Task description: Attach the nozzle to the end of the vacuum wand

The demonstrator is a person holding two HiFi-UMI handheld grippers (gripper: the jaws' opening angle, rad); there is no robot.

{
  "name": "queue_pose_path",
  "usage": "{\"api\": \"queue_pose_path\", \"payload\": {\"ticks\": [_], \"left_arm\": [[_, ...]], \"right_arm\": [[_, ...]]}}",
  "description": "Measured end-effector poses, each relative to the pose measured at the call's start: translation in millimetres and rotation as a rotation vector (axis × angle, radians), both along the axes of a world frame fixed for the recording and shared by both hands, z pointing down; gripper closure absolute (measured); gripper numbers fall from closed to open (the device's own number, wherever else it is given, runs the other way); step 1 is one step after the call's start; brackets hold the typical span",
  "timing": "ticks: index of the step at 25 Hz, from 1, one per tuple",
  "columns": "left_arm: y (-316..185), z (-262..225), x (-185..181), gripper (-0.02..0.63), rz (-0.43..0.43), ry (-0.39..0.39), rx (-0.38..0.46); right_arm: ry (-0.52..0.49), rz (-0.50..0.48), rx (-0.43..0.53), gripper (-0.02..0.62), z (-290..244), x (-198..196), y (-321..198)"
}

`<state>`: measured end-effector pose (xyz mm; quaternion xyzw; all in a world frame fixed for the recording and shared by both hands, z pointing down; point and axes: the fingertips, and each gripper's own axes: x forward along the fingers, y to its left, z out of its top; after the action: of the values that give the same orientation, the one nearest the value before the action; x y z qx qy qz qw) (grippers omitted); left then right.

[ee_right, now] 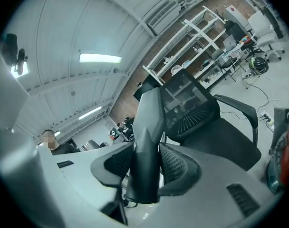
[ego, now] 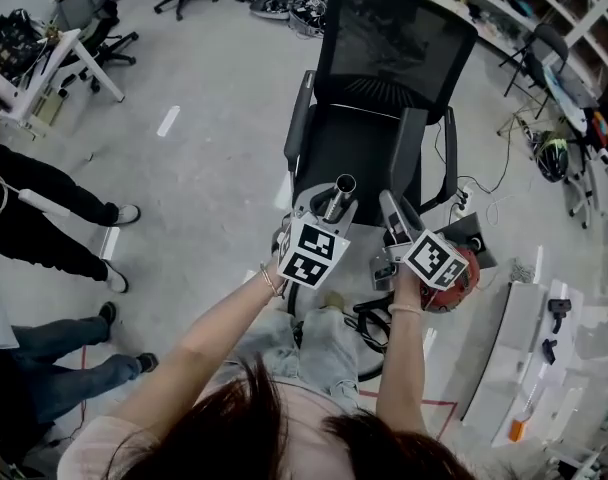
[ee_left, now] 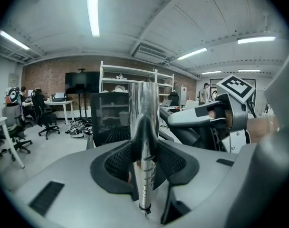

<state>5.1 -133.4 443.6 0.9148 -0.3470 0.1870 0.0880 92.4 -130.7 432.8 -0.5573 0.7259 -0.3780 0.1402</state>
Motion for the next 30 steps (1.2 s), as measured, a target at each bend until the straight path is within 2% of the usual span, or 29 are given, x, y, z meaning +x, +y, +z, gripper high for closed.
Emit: {"api": "queue_pose_path", "payload": {"ticks": [9, 22, 30], "left_arm": [[7.9, -0.1, 13.2, 0.448, 0.019, -0.005, 0.017], [20.1, 0.3, 23.1, 0.448, 0.011, -0.017, 0.035], [27.2, -0.8, 23.3, 0.448, 0.022, -0.026, 0.033]], "right_arm": [[-0.008, -0.09, 0.151, 0.41, -45.8, -1.9, -16.7], [-0.016, -0.206, 0.338, 0.41, -110.3, -26.4, -25.6], [-0.012, -0.275, 0.401, 0.41, -132.6, -48.9, -22.1]]}}
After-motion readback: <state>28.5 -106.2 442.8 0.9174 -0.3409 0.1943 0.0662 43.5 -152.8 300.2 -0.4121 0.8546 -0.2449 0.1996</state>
